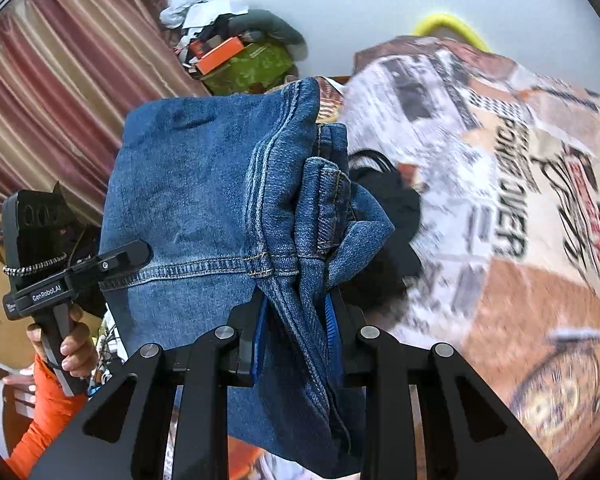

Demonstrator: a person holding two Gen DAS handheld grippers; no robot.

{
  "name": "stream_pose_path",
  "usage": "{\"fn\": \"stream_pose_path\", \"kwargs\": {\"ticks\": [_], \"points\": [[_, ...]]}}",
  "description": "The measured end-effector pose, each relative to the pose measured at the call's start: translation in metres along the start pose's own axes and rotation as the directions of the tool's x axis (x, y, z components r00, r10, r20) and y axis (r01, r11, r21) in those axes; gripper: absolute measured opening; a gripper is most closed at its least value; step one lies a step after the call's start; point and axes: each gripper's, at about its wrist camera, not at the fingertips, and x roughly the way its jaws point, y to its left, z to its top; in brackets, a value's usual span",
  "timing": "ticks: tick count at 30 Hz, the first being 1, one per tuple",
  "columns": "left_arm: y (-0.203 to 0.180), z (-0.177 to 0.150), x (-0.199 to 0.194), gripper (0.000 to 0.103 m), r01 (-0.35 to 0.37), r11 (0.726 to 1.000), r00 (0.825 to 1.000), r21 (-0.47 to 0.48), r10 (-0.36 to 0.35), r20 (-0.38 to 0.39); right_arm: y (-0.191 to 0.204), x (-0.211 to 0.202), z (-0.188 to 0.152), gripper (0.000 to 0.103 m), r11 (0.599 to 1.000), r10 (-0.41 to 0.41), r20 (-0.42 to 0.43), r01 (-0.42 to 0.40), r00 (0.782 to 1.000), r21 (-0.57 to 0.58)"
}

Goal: Fold large clothes

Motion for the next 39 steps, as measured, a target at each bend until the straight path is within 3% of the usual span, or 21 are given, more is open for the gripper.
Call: {"fn": "stream_pose_path", "kwargs": {"ticks": [9,17,23,28,30,35,39], "points": [[0.049,0.057,0.015,0.033,-0.022,0.999,0.999,-0.040,0.023,0.022,0.007,0.044,0.052,0.023,1.000,0.010,0.022,-0.010,1.000,0.004],[0.093,0.074,0.064,0.033,0.024,0.987,1.000,-0.158,-0.026,-0.007,-0.006,0.083,0.072,0.023,0.998,-0.030,0.010,0.030,0.999,0.056],[0.114,0.071,0.104,0.033,-0.055,0.984,0.997,-0.169,0.045,-0.066,-0.030,0.119,0.078,0.023,0.989,-0.042,-0.043,0.048,0.998,0.138],[0.125,0.069,0.117,0.038,-0.093,0.980,0.993,-0.173,0.079,-0.088,-0.036,0.145,0.077,0.025,0.985,-0.105,-0.079,0.115,0.991,0.127],[0.123,0.068,0.118,0.042,-0.122,0.980,0.989,-0.154,0.108,-0.098,-0.039,0.150,0.074,0.028,0.982,-0.120,-0.082,0.130,0.989,0.138],[0.109,0.059,0.113,0.048,-0.199,0.977,0.976,-0.078,0.191,-0.104,-0.035,0.153,0.063,0.051,0.970,-0.226,-0.103,0.234,0.969,0.071],[0.099,0.045,0.102,0.056,-0.263,0.964,0.962,-0.040,0.259,-0.089,-0.030,0.147,0.043,0.051,0.965,-0.261,-0.136,0.263,0.956,-0.007]]}}
